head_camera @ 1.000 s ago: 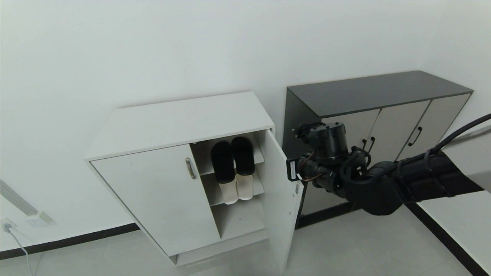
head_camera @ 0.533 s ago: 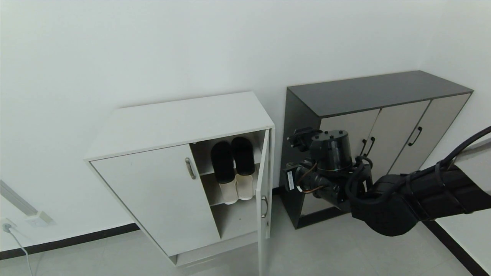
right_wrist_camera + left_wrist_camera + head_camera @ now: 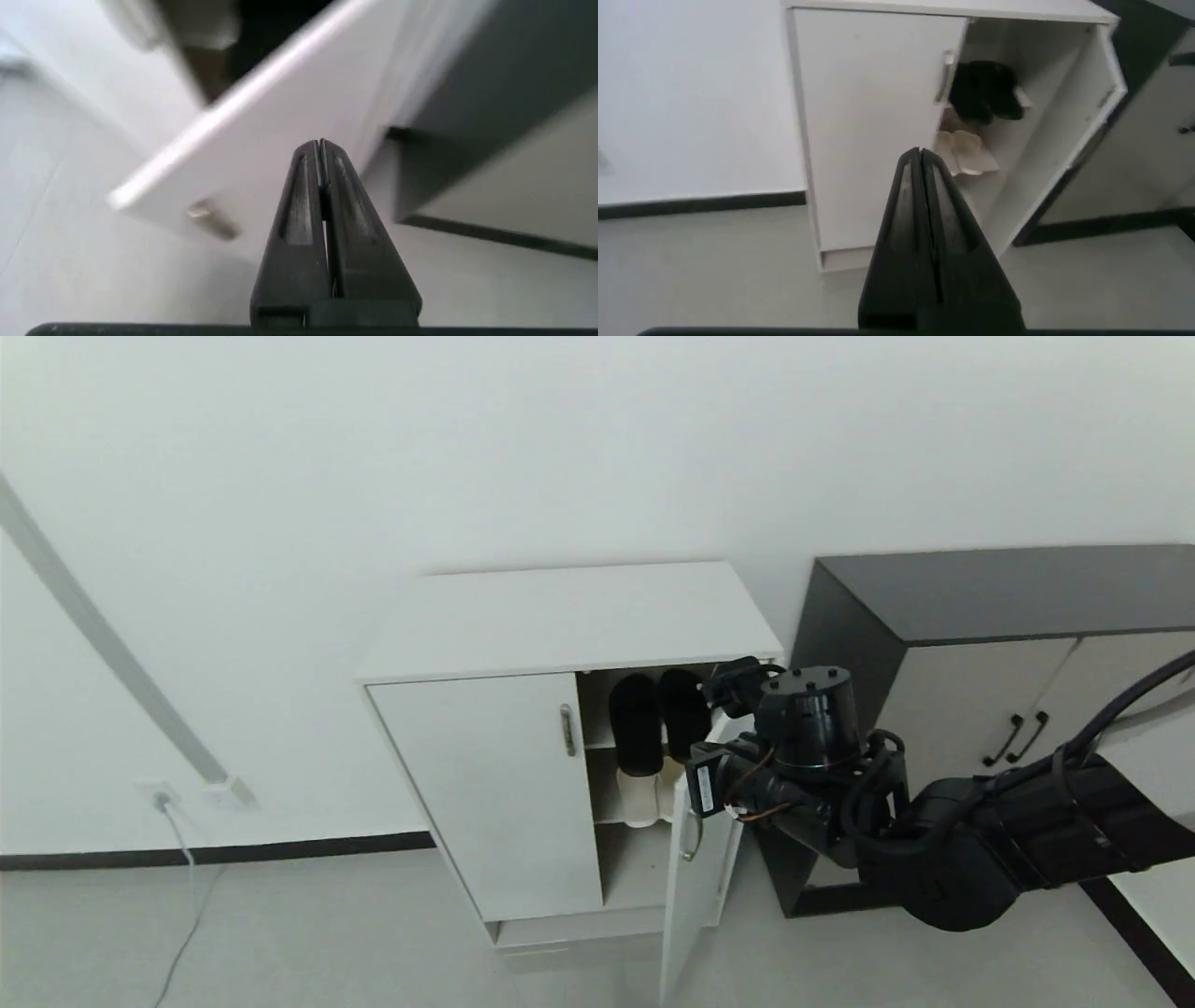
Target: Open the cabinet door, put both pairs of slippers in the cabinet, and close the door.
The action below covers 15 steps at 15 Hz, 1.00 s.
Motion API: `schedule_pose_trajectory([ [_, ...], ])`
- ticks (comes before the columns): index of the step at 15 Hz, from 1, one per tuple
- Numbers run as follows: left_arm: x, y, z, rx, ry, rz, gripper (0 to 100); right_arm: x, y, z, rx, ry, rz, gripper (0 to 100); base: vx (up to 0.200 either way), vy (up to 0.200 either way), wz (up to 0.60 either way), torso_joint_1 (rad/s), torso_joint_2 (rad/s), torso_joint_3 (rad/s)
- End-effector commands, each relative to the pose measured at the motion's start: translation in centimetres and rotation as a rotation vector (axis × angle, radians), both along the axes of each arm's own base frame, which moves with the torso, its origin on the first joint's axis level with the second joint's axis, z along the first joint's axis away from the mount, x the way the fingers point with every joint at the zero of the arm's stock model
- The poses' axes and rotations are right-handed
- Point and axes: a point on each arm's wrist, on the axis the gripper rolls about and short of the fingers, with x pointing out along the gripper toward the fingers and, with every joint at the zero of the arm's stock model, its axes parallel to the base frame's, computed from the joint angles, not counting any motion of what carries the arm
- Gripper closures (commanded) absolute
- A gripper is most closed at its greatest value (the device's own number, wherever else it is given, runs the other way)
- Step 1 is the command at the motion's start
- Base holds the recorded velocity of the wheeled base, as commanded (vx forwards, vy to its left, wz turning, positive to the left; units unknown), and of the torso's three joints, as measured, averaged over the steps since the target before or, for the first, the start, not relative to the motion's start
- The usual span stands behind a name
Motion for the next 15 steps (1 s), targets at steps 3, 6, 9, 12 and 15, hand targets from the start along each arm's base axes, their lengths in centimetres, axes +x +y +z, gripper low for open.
schedule_pose_trajectory([
  [3, 0.0, 0.0, 0.0, 0.000, 0.000, 0.002, 100, 0.0, -0.3, -0.3, 0.003, -0.008, -0.006, 100, 0.000, 0.000, 0.00, 0.000, 0.00, 0.000],
  [6, 0.0, 0.0, 0.0, 0.000, 0.000, 0.002, 100, -0.4, -1.7, -0.2, 0.001, -0.052, -0.020, 100, 0.000, 0.000, 0.00, 0.000, 0.00, 0.000],
  [9, 0.0, 0.0, 0.0, 0.001, 0.000, 0.000, 100, -1.8, -3.5, -0.6, -0.027, -0.023, -0.028, 100, 0.067, 0.000, 0.00, 0.001, 0.00, 0.001],
  [12, 0.0, 0.0, 0.0, 0.001, 0.002, 0.000, 100, -4.0, -6.1, 0.0, -0.028, -0.011, -0.028, 100, 0.200, 0.000, 0.00, -0.007, 0.00, 0.006],
  [15, 0.0, 0.0, 0.0, 0.001, 0.000, 0.000, 100, -6.0, -8.0, -0.3, -0.041, 0.016, -0.013, 100, 0.067, 0.000, 0.00, 0.002, 0.00, 0.001],
])
